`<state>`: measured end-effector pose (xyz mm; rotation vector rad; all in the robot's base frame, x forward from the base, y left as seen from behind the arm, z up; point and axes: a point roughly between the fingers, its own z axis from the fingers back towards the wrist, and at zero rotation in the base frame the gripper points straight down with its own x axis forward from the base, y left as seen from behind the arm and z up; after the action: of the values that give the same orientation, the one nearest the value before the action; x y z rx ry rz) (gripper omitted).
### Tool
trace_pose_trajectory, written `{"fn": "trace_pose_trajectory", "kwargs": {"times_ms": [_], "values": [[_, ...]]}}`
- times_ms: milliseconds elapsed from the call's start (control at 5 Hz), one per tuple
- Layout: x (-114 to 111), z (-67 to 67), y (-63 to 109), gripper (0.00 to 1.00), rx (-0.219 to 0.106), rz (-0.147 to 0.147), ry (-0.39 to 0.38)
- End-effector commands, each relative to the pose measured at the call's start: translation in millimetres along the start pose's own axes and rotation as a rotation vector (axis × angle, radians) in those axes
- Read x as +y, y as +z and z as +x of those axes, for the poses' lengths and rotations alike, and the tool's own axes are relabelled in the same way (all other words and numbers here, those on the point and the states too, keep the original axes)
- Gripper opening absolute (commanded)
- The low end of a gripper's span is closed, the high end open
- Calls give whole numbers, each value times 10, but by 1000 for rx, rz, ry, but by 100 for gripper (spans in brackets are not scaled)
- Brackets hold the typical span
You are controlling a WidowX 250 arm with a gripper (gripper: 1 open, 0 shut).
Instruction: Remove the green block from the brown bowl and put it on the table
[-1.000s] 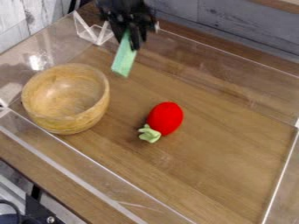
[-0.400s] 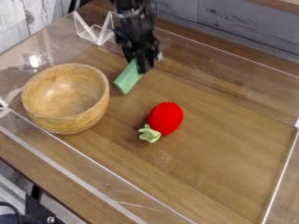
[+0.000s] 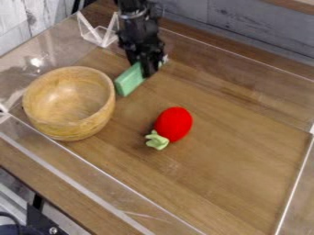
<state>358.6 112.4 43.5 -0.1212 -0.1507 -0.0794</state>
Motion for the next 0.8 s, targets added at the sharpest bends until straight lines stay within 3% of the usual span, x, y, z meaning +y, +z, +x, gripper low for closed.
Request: {"fn": "trace_pose_trajectory", "kwargs": {"times_ms": [0,200,600], "values": [[63,138,117,0,-32,25,10],[82,160,77,0,-15,24,27],[7,159,147,0,1,39,203]]}}
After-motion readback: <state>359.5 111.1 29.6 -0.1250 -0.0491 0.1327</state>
